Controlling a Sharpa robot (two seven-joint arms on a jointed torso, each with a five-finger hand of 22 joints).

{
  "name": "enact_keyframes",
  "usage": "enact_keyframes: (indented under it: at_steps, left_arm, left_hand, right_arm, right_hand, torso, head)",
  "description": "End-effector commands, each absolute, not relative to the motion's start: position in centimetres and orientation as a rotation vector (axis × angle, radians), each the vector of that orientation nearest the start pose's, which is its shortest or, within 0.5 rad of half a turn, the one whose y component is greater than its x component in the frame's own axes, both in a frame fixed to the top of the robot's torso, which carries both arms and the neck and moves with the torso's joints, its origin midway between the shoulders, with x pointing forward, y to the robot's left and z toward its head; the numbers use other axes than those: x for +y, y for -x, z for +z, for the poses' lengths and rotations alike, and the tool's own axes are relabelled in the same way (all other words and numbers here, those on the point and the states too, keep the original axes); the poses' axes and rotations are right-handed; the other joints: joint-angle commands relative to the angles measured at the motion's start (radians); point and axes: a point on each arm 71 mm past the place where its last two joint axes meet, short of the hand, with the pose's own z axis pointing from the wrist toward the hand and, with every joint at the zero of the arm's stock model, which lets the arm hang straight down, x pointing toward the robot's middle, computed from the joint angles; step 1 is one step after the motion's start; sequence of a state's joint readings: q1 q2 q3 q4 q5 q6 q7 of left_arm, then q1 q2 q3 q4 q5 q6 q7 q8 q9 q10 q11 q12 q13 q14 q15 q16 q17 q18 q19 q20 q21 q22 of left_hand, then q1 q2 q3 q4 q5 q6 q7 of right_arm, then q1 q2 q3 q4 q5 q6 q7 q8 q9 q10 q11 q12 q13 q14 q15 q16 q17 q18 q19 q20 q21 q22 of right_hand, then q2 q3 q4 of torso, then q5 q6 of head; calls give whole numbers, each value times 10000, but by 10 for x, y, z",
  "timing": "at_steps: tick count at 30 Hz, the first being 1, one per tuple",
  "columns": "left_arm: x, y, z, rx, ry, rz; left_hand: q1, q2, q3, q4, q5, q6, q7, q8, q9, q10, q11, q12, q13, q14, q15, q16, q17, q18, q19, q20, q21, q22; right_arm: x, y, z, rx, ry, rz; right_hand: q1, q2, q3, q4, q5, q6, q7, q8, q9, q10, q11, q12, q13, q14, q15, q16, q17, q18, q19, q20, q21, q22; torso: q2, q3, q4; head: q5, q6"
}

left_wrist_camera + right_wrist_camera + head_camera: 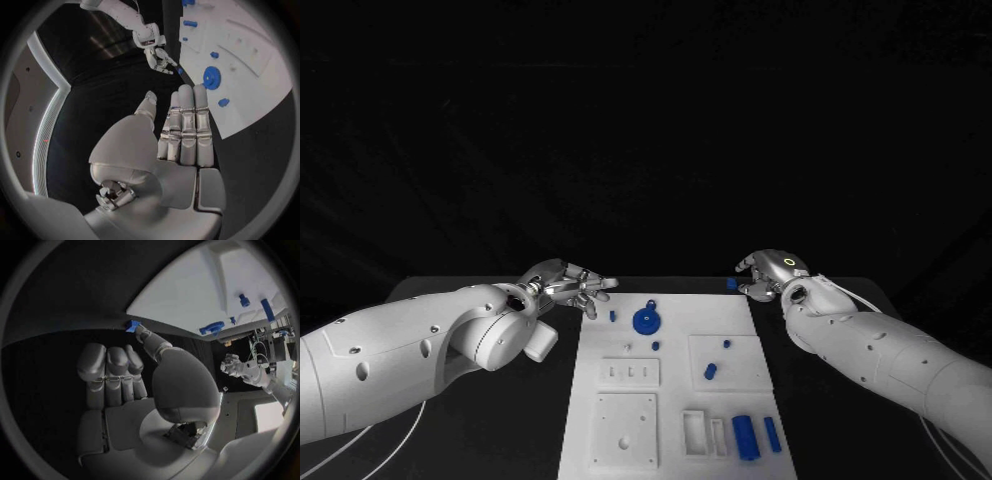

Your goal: Assemble the parts on the task board

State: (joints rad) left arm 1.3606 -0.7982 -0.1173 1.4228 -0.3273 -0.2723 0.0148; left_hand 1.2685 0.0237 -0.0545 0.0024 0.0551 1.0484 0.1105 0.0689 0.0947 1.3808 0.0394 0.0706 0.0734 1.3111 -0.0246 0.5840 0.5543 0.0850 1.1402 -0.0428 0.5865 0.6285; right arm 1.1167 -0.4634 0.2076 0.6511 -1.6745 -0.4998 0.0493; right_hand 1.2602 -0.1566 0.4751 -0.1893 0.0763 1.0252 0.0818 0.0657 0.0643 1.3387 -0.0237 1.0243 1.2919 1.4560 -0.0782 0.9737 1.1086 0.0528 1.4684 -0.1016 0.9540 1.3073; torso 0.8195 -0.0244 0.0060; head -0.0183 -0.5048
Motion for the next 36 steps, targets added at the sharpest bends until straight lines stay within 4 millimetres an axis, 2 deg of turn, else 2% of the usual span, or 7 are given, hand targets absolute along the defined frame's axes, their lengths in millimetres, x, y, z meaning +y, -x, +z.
enact_keyframes:
  at_steps: [1,5,12,16,22,30,36]
  left_arm:
    - [212,-523,-149,17430,8256,-11897]
    - [211,-523,-149,17447,8236,-11911]
    - [209,-523,-149,17470,8204,-11951]
    - [208,-523,-149,17468,8197,-11957]
    - [207,-523,-148,17472,8171,-11985]
    - [205,-523,-147,17493,8129,-12052]
    - [204,-523,-146,17502,8106,-12091]
  left_hand:
    - [29,13,-6,-62,-43,-60,33,-44,-14,-82,11,-54,-15,34,46,-32,16,-104,89,14,-50,9]
    - [29,13,-6,-62,-43,-60,33,-44,-14,-82,11,-54,-15,34,46,-32,16,-104,89,14,-50,9]
    - [29,13,-6,-62,-43,-60,33,-44,-14,-82,11,-54,-15,34,46,-32,16,-104,89,14,-50,9]
    - [30,14,-5,-62,-43,-60,33,-44,-14,-82,11,-53,-15,34,46,-33,18,-104,92,14,-54,12]
    - [64,41,10,-63,-44,-60,33,-40,-7,-81,10,-52,-13,41,44,-42,40,-101,122,15,-124,67]
    - [64,41,10,-63,-44,-60,33,-40,-7,-81,10,-52,-13,41,44,-42,40,-101,122,15,-124,67]
    - [82,60,0,-71,-45,-56,31,-40,-7,-84,9,-53,-16,36,45,-51,47,-103,132,14,-156,99]
  right_arm:
    - [-277,-604,-200,13751,282,2498]
    - [-279,-605,-199,13624,366,2303]
    - [-282,-607,-198,13531,562,2034]
    - [-284,-608,-196,13644,615,2015]
    - [-285,-609,-197,13886,818,1909]
    - [-286,-610,-195,13600,910,1735]
    - [-285,-610,-194,13520,989,1681]
  right_hand:
    - [181,73,166,-80,-164,41,-72,-37,-4,16,-30,12,-7,29,-35,29,-13,-34,245,18,-48,1276]
    - [270,89,401,-205,-208,192,-106,-37,0,22,-54,6,-3,33,-44,26,-21,-63,246,-13,-58,1279]
    - [345,83,686,-375,-166,404,-212,-39,5,52,-127,34,16,34,-85,35,-21,-86,239,-48,-15,1289]
    - [237,-15,599,-368,-95,308,-222,-36,4,68,-135,40,20,38,-88,39,-23,-102,236,-53,13,1290]
    - [387,10,626,-506,29,246,-263,-31,7,49,-167,1,5,29,-109,22,-38,-111,222,-72,3,1289]
    - [308,35,641,-480,-185,364,-258,-32,12,76,-158,20,13,40,-99,46,-24,-118,222,-73,31,1291]
    - [323,7,537,-446,-243,347,-260,-33,10,108,-158,60,37,40,-97,55,-15,-120,230,-69,56,1294]
  torso:
    - [16,-6,19]
    - [50,-19,34]
    - [134,-34,68]
    - [190,-42,97]
    - [266,-53,124]
    - [406,-86,158]
    - [450,-101,165]
  head:
    - [-6,-12]
    - [-20,-45]
    - [-58,-32]
    - [-95,-37]
    - [-107,-59]
    - [-149,-6]
    - [-170,12]
